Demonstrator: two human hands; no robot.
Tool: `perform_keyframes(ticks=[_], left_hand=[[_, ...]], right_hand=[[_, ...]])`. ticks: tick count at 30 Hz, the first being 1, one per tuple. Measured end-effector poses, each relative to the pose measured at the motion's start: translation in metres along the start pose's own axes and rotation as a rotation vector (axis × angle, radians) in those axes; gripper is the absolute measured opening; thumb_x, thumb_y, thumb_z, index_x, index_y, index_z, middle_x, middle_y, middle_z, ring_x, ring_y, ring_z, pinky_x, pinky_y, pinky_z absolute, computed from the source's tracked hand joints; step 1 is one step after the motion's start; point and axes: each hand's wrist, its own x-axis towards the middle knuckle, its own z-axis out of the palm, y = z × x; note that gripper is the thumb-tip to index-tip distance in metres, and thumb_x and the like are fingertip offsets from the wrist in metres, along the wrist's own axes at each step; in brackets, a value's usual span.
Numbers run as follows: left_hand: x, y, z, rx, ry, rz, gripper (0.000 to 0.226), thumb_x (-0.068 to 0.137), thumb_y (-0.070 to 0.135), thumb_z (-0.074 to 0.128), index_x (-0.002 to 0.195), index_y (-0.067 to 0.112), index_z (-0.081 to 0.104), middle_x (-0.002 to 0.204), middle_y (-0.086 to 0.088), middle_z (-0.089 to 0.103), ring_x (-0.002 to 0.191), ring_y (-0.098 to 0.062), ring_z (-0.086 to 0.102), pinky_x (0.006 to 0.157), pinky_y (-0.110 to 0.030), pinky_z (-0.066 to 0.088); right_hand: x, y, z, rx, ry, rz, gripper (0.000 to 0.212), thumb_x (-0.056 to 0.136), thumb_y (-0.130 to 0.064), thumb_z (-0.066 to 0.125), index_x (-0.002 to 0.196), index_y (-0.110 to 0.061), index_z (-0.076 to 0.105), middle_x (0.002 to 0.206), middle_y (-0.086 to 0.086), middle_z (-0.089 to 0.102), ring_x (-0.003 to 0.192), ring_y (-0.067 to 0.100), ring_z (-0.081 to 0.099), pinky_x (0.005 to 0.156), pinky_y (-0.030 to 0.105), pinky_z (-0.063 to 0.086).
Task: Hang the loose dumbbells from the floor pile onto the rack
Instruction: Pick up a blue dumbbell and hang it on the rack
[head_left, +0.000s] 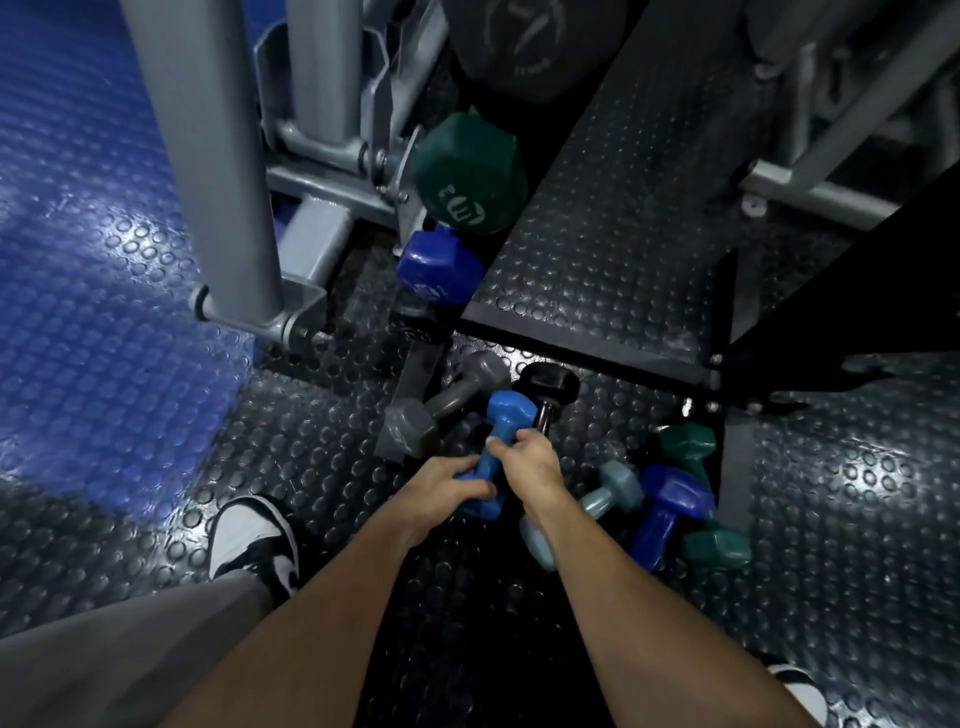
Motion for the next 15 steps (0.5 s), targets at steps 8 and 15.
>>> perform_keyframes(ticks=[8, 15], left_hand=[[-0.054, 0.102, 0.038, 0.089, -0.051, 0.196, 0.030, 0.086, 0.008, 0.080, 0.115, 0.014, 0.073, 0.099, 0.001, 0.077, 0.086, 0.000, 0.073, 0.074, -0.011, 0.053], [-0.112, 0.202, 0.078, 0.201, -0.042, 0.387, 0.022, 0.098, 0.023, 0.067, 0.107, 0.005, 0.076, 0.089, 0.001, 0.074, 0.076, -0.002, 0.064, 0.067, -0.019, 0.050]], right_hand=[[-0.054, -0.038, -0.088, 0.593, -0.005, -0.033, 0.018, 0.093, -0.009, 0.072, 0.109, -0.012, 0.067, 0.096, 0.013, 0.077, 0.090, 0.031, 0.075, 0.086, 0.049, 0.061], [-0.135, -0.076, -0.187, 0.765, 0.094, -0.170, 0.003, 0.092, -0.006, 0.070, 0.093, -0.003, 0.071, 0.079, 0.013, 0.072, 0.069, 0.026, 0.067, 0.062, 0.034, 0.055]])
